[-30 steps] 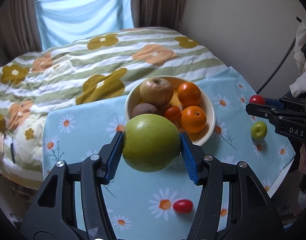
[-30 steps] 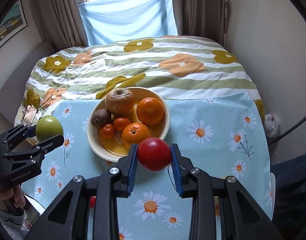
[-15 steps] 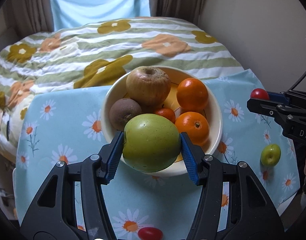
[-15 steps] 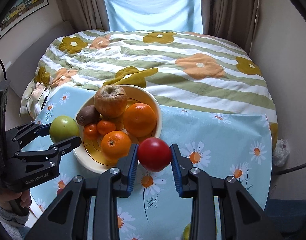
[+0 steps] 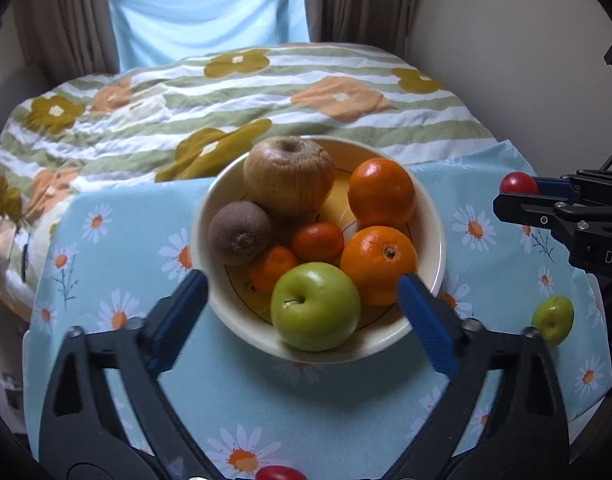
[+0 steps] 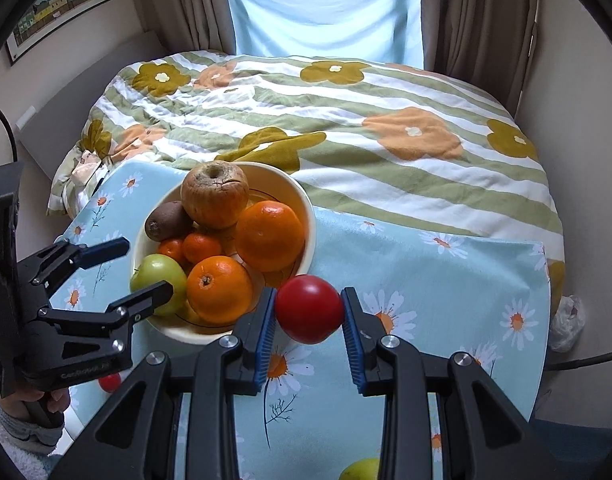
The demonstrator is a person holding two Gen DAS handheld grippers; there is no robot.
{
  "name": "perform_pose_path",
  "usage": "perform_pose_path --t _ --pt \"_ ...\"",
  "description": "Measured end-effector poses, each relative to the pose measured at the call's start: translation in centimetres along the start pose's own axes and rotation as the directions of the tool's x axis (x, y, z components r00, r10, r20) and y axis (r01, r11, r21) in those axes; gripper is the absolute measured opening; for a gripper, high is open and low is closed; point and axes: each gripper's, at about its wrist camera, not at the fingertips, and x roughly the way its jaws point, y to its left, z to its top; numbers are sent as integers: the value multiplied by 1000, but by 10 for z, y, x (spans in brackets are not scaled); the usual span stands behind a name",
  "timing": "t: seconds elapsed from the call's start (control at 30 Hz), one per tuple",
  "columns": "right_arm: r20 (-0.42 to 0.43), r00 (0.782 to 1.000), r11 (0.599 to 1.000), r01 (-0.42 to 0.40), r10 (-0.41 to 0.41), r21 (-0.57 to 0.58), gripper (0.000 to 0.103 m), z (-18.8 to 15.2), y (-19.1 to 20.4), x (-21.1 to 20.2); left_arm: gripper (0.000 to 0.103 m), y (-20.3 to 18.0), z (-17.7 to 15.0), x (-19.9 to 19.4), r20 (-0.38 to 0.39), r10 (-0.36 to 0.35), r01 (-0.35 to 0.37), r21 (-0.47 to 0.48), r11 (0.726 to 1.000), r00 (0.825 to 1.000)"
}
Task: Organize fruits
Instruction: 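Carry the green apple into the bowl and open the left tool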
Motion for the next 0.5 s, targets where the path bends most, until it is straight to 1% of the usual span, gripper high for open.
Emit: perform_pose_path --t 0.07,0.2,0.4,0.5 --pt "7 1000 1000 -2 2 3 30 0 -1 -3 103 0 5 -10 24 -7 7 4 1000 1000" --pt "17 1000 1000 -14 14 4 30 0 1 -9 103 2 9 -24 31 18 -18 11 1000 999" --pt "18 998 999 -52 52 -7 30 6 6 -6 103 17 7 -48 36 47 -46 -32 998 998" --pt "16 997 997 -70 71 -20 30 10 10 0 103 24 2 -55 21 83 -82 -54 995 996"
